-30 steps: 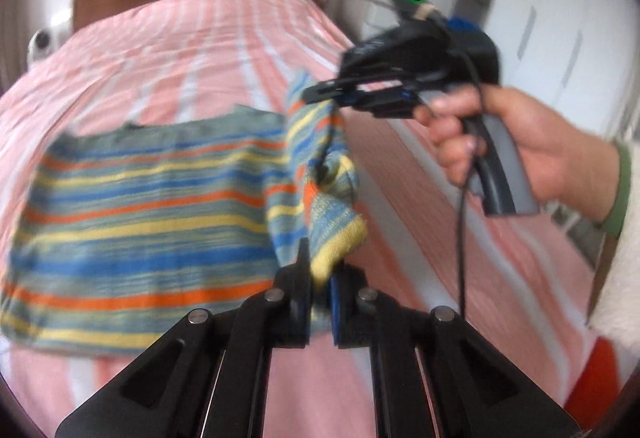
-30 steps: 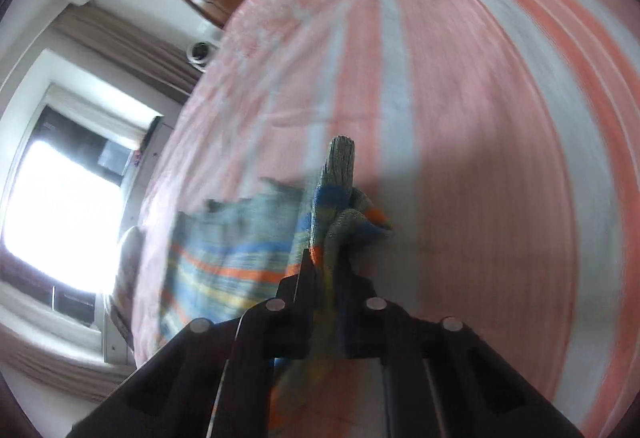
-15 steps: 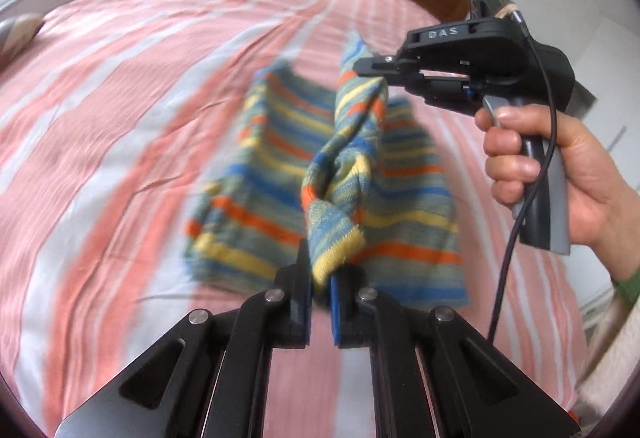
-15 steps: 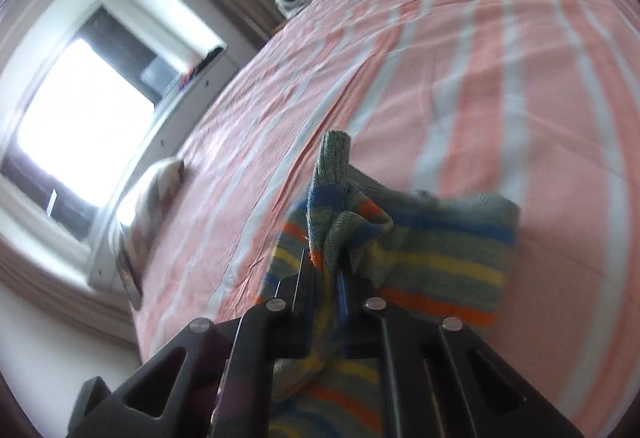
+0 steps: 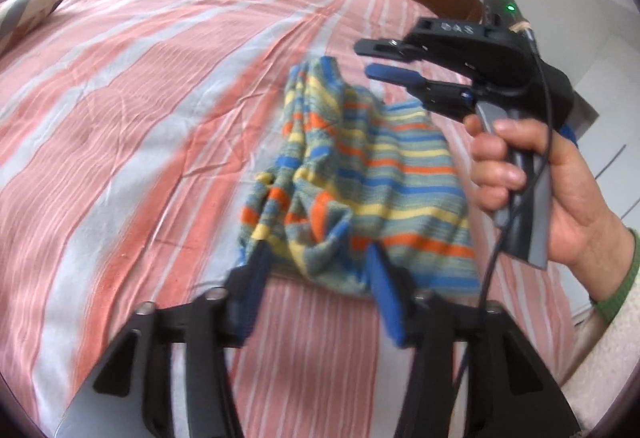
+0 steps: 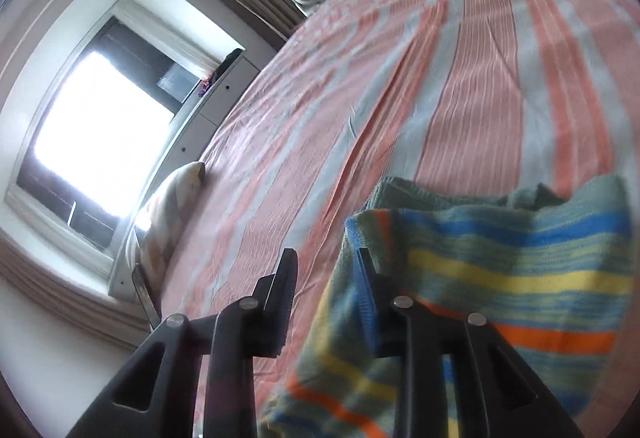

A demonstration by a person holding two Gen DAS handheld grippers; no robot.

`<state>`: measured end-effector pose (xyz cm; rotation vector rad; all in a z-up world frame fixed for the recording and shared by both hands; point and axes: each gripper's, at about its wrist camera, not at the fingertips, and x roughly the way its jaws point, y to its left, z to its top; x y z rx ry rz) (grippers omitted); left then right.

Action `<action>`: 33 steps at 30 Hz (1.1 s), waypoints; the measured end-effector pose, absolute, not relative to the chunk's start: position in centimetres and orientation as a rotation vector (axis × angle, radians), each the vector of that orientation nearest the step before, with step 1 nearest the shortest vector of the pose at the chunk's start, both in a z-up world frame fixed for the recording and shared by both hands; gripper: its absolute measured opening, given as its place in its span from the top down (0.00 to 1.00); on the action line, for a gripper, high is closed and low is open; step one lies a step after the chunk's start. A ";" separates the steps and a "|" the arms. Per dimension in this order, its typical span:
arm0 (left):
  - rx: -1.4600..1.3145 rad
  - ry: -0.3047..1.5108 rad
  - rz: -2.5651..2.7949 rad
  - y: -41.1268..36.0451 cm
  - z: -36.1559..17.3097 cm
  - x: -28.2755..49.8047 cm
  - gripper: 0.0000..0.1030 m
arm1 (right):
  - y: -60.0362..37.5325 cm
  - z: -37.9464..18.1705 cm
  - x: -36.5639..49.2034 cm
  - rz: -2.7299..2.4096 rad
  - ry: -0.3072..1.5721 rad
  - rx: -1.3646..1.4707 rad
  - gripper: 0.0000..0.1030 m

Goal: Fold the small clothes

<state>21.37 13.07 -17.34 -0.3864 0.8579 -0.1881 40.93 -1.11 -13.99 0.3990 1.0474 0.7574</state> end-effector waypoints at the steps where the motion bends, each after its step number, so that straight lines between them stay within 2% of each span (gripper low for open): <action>1: -0.376 0.853 -0.187 12.9 -17.2 21.3 0.42 | -1.5 -13.6 40.5 0.755 1.038 0.380 0.71; 5: -0.359 0.850 -0.136 13.0 -17.2 22.9 0.42 | -3.6 -11.7 36.8 0.754 0.994 0.239 0.71; 9: -0.343 0.915 -0.059 14.3 -18.8 24.3 0.63 | -5.6 -11.5 32.0 0.804 0.974 0.102 0.71; 11: -0.359 0.935 -0.056 15.0 -19.4 24.8 0.64 | -6.2 -12.3 29.6 0.824 0.978 0.039 0.71; 12: -0.361 0.939 -0.055 15.3 -19.4 24.8 0.63 | -6.2 -13.0 28.3 0.828 0.990 0.009 0.71; 15: -0.365 0.943 -0.025 16.0 -18.5 24.2 0.51 | -5.9 -15.2 26.9 0.826 1.048 -0.022 0.68; 17: -0.372 0.926 -0.007 16.7 -17.5 24.2 0.47 | -5.9 -15.7 26.6 0.809 1.052 -0.012 0.67; 19: -0.374 0.895 -0.026 17.0 -16.0 24.3 0.32 | -6.1 -15.3 26.8 0.813 1.037 0.015 0.64; 20: -0.376 0.882 -0.051 16.9 -15.2 24.8 0.28 | -6.3 -14.8 26.9 0.811 1.020 0.027 0.59; 22: -0.352 0.874 -0.089 16.2 -14.2 26.1 0.21 | -7.0 -13.5 27.3 0.785 0.972 0.039 0.56; 27: -0.140 0.934 -0.145 11.9 -15.0 31.3 0.19 | -9.5 -11.9 29.3 0.674 0.909 0.057 0.56; 29: -0.026 0.967 -0.076 11.2 -16.9 33.0 0.24 | -9.8 -12.6 30.3 0.655 0.925 0.065 0.56; 30: 0.008 0.984 -0.047 11.5 -17.5 33.1 0.32 | -9.8 -13.1 30.6 0.657 0.942 0.067 0.56; 33: -0.065 1.030 -0.070 14.1 -19.0 33.6 0.30 | -10.2 -16.5 31.8 0.641 1.063 0.111 0.56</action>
